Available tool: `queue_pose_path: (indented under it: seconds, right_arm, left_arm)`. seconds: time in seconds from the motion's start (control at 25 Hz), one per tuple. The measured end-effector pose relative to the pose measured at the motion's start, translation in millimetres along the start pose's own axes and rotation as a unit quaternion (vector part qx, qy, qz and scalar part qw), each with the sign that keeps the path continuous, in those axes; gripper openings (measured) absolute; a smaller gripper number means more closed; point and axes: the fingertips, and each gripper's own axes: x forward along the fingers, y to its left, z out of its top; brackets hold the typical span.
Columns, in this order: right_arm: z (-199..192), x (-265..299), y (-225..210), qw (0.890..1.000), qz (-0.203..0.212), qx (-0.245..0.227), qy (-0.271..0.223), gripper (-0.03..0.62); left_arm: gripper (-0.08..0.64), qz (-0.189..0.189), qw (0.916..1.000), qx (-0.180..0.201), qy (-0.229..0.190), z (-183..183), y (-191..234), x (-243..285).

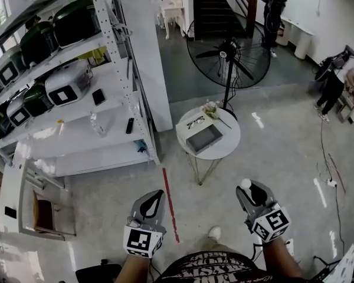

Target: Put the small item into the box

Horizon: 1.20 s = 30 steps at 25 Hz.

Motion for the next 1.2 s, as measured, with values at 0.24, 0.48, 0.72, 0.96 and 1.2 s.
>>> queue_pose_path:
  seconds: [0.24, 0.48, 0.72, 0.96, 1.2]
  right_arm:
    - [10, 10, -37, 1.000, -0.001, 0.002, 0.003, 0.163]
    - [18, 17, -78, 1.000, 0.006, 0.002, 0.002, 0.163]
    - [24, 29, -123, 1.000, 0.018, -0.001, -0.010, 0.163]
    - [6, 43, -146, 0.998, 0.069, 0.002, 0.000, 0.163]
    - [-2, 50, -151, 0.995, 0.101, 0.017, -0.006, 0.163]
  left_arm:
    - [0.001, -0.012, 0.9998, 0.010, -0.012, 16, -10, 46]
    - [0.002, -0.022, 0.9994, 0.014, -0.023, 36, -24, 92]
    - [0.002, 0.020, 0.9991, 0.009, -0.036, 52, -24, 134]
    - [0.002, 0.054, 0.9976, -0.003, -0.043, 64, -25, 159]
    - [0.002, 0.070, 0.9973, -0.007, -0.020, 58, -26, 164]
